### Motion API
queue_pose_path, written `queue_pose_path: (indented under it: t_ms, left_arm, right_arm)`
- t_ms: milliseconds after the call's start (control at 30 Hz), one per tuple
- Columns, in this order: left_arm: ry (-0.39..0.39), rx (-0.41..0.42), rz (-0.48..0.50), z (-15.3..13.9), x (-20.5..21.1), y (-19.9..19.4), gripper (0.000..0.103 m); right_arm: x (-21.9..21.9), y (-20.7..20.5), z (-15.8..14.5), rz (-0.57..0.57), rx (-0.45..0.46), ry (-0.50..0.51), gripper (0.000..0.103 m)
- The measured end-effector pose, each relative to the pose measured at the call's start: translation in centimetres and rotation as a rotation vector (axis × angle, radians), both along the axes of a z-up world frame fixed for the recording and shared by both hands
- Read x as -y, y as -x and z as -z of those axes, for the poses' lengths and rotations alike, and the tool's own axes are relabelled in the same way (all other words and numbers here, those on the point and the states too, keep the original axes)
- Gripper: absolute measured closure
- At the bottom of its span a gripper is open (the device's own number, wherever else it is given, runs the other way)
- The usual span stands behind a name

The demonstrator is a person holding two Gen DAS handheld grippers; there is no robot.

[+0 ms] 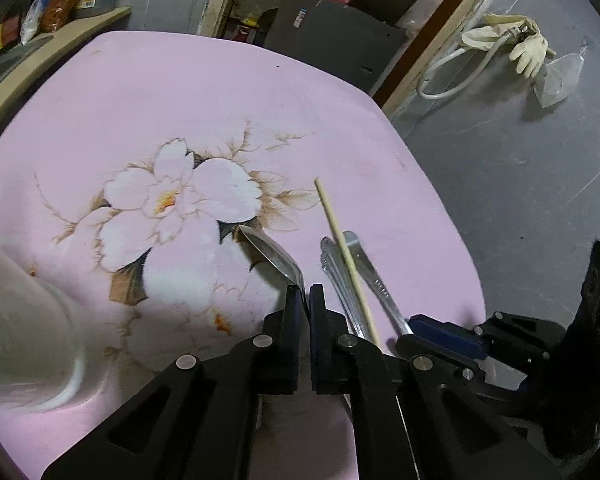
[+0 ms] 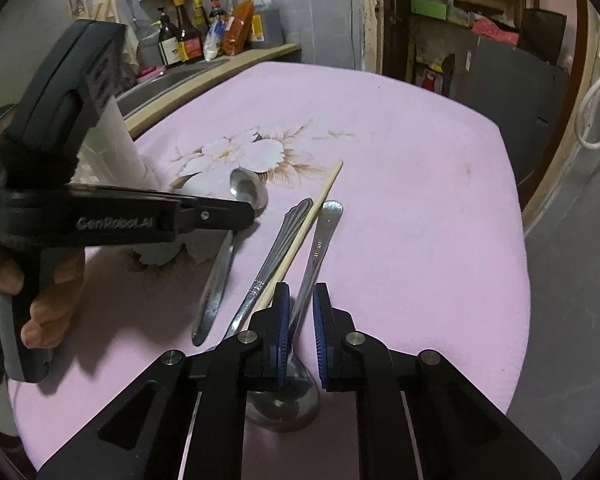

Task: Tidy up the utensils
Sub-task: 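Move both tools back to the pile and close each on a metal spoon, then lift the spoons and carry them over the white holder with both tools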

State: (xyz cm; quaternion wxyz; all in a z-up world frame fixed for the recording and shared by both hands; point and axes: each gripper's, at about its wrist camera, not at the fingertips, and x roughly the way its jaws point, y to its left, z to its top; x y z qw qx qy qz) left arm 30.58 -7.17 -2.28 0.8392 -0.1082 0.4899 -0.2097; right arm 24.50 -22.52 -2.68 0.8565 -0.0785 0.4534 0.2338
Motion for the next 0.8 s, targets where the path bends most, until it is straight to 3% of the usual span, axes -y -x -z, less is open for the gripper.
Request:
queue_pose_path:
  t_ms: [233,367,533,700,800]
  left_arm:
    - [-0.021,0.018,0.034,-0.4,0.1,1.7,0.103]
    - [-0.046,0.078,0.066,-1.3,0.5,3.7,0.103]
    - [-0.11,0.203,0.065,-2.5,0.8,7.0,0.103]
    - [-0.148,0.397,-0.014,-4.3,0.1,10.7,0.103]
    - [-0.144,0.47,-0.06,-5.3,-0.2,11.7,0.103]
  right_arm:
    - [-0.6,-1.5,0.6,0.023,-0.054,0.015,0.094]
    - [0.1,-0.7,0.2,0.042,-0.035,-0.025,0.099]
    - [0.8,2.1,-1.3,0.056,0.103,-0.097,0.1]
    - [0.8,5.2,-3.0,0.082,0.302,-0.155,0.1]
    - [-0.4,6.5,-4.0,0.091,0.409,-0.173,0.1]
